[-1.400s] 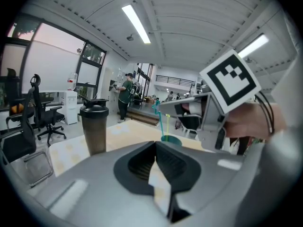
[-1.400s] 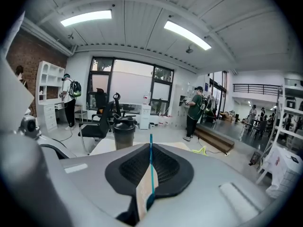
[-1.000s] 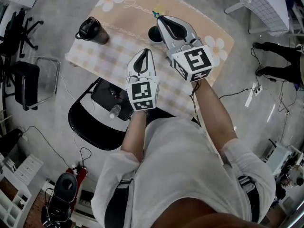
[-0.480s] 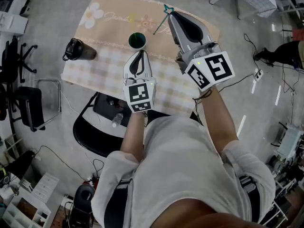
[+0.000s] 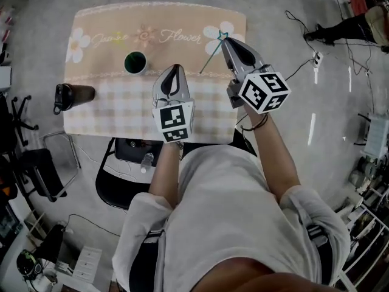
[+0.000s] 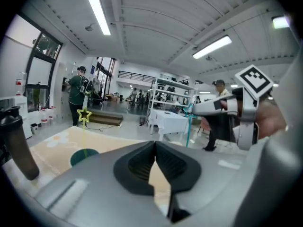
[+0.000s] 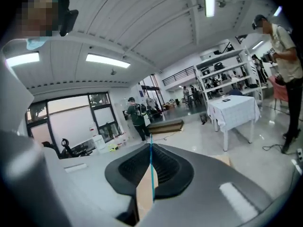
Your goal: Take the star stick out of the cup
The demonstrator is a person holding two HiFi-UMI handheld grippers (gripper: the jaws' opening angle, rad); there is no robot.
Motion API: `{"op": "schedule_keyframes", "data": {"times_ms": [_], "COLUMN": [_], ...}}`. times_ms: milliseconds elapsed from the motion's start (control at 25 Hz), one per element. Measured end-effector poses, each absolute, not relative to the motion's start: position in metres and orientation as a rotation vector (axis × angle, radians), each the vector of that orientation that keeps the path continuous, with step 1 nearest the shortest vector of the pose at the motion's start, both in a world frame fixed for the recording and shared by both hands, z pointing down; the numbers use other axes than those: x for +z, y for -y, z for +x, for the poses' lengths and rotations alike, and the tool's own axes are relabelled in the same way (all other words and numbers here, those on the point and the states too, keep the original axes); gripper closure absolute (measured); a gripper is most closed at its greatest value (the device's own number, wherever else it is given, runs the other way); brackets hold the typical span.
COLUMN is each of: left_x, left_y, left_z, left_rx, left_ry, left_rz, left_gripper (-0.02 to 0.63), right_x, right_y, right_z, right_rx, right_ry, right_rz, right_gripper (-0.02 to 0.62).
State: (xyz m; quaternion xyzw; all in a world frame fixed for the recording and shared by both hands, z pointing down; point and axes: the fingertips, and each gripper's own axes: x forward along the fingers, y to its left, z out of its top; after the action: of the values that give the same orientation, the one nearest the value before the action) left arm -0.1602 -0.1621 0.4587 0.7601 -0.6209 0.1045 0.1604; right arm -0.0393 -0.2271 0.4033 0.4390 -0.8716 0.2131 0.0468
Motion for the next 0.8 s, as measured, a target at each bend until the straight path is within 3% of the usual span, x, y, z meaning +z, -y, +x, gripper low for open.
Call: {"op": "schedule_keyframes", "data": {"times_ms": [360, 800], "left_x": [0.476, 0.505], "left_y": [0.167, 0.165], "left_z": [-0.119, -0.11], "left_rx": [0.368, 0.438], "left_ry": [1.655, 1.632], "left_rz": [2.221, 2.159], "left_gripper": [0.603, 0.603], "right_x": [0.46, 0.537], "right_y": [0.214, 0.222], "right_z": [-0.002, 0.054], "right_rx": [0.866, 0.873], "right_ry": [2.521, 2.286], "right_rz": [1.407, 1.503], "right_gripper": [0.581, 0.545]}}
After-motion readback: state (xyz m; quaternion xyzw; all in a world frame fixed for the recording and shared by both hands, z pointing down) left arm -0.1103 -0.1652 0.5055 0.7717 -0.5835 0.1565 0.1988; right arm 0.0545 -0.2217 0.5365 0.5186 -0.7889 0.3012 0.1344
